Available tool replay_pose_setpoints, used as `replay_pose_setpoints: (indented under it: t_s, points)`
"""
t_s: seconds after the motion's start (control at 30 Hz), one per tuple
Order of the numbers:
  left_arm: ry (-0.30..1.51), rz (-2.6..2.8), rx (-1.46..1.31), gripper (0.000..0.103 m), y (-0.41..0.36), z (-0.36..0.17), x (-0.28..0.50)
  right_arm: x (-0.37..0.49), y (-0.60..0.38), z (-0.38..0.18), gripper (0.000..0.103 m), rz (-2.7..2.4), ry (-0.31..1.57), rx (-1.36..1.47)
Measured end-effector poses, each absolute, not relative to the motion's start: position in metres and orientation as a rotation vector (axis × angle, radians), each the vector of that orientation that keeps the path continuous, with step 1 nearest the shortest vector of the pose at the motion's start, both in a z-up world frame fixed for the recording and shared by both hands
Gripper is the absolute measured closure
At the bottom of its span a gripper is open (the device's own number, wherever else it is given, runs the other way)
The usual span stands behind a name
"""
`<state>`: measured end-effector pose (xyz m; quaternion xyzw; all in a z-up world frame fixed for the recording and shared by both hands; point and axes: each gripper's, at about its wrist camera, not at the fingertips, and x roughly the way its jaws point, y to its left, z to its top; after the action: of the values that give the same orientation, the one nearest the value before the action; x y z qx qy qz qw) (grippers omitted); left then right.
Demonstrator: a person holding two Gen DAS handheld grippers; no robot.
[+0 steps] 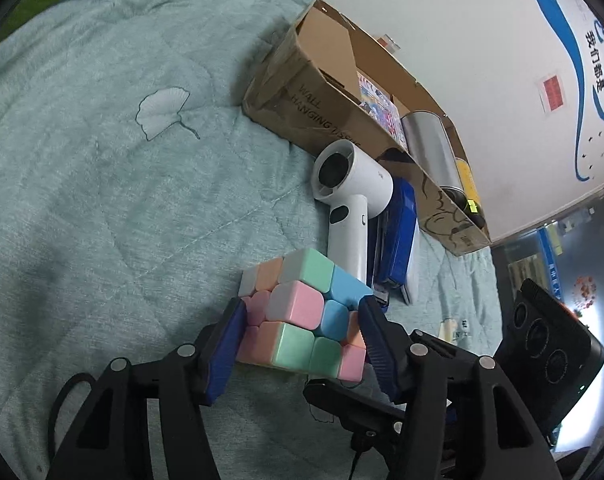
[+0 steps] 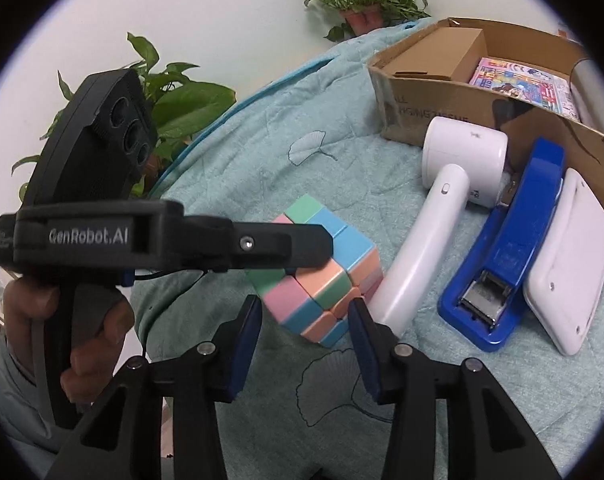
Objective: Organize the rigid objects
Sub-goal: 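Carry the cube into the box onto the game box and release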
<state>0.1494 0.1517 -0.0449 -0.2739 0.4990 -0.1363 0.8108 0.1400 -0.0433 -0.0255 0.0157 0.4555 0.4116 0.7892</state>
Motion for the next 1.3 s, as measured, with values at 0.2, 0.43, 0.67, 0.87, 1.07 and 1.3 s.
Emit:
replay_pose_setpoints:
  t_s: [0.2,0.43,0.67,0.87,1.07,1.3]
  points:
    - [1.045,-0.271,-0.512,0.047,0.134,-0.032,0.143,0.137,-0.053,-0.012,0.06,0.863,0.915,0.055]
    - [0.973,-0.271,-0.424,0.048,0.113,-0.003,0.145,0.143,-0.066,0.001,0.061,0.819,0.858,0.06]
    - [0.869,-0.312,-0.341,0.048,0.088,0.043,0.17,0.157,-0.082,0.036,0.061,0.765,0.746,0.042]
    - [0.772,-0.347,-0.264,0.048,0.07,0.083,0.218,0.195,-0.091,0.07,0.061,0.719,0.642,-0.002]
    - [0.769,-0.387,-0.248,0.048,0.06,0.092,0.288,0.251,-0.098,0.078,0.061,0.695,0.627,0.002]
    - [0.86,-0.415,-0.267,0.048,0.056,0.052,0.342,0.296,-0.104,0.048,0.061,0.685,0.721,0.013]
